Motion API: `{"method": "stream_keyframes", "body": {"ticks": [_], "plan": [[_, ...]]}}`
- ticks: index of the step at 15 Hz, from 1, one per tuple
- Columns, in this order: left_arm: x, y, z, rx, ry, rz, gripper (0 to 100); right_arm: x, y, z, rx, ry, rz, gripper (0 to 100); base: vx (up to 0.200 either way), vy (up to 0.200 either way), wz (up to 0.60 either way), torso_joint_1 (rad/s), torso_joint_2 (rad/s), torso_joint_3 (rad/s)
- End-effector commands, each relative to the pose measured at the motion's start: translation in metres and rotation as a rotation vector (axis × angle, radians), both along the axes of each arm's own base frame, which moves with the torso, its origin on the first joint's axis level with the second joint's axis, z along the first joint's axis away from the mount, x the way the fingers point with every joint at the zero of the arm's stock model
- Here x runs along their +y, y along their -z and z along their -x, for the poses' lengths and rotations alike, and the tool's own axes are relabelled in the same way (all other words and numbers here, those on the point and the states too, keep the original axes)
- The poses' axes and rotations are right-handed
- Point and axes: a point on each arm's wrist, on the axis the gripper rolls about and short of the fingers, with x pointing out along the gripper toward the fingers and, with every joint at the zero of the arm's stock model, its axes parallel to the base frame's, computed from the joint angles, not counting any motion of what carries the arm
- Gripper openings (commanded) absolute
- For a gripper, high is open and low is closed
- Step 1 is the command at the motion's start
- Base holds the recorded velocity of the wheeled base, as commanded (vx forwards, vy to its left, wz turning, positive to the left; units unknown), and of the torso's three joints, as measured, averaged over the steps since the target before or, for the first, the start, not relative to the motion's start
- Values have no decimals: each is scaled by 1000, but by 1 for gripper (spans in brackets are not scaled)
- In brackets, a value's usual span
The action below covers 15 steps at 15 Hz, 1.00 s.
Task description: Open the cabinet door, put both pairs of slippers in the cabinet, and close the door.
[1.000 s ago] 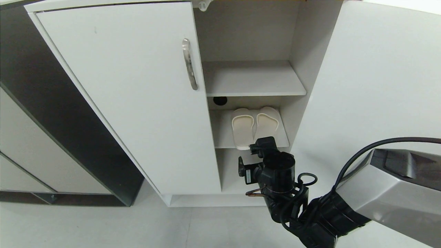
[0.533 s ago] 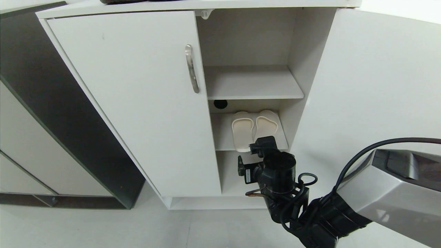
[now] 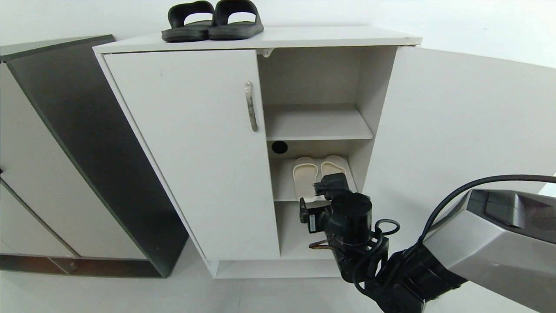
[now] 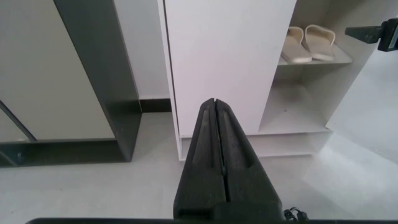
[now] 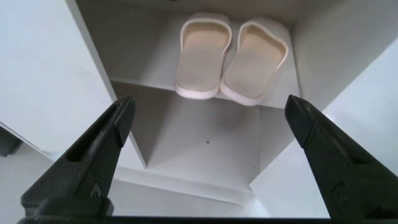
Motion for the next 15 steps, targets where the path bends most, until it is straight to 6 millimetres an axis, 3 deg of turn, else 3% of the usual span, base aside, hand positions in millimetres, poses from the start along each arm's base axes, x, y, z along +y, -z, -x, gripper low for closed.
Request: {"method": "stream_keyframes", "body": {"ticks": [1, 3, 6, 13, 15], "plan": [[0, 0, 0, 1, 0, 0, 0, 0, 2, 0, 3, -1, 5, 100, 0, 0, 0, -2, 2, 198], [0, 0, 0, 0, 0, 0, 0, 0, 1, 0, 2, -1, 4, 100, 0, 0, 0, 2, 5, 205], [0, 0, 0, 1, -2, -11, 0, -10, -1, 15, 35, -98, 40, 100, 0, 0, 0, 0, 3, 109], [0, 0, 0, 1, -4, -9, 0, -9, -1, 16, 35, -105, 39, 100, 0, 0, 0, 0, 1, 7], [0, 0, 0, 1, -2, -9, 0, -9, 1, 16, 38, -105, 42, 100, 0, 200, 0, -5, 2, 2]]}}
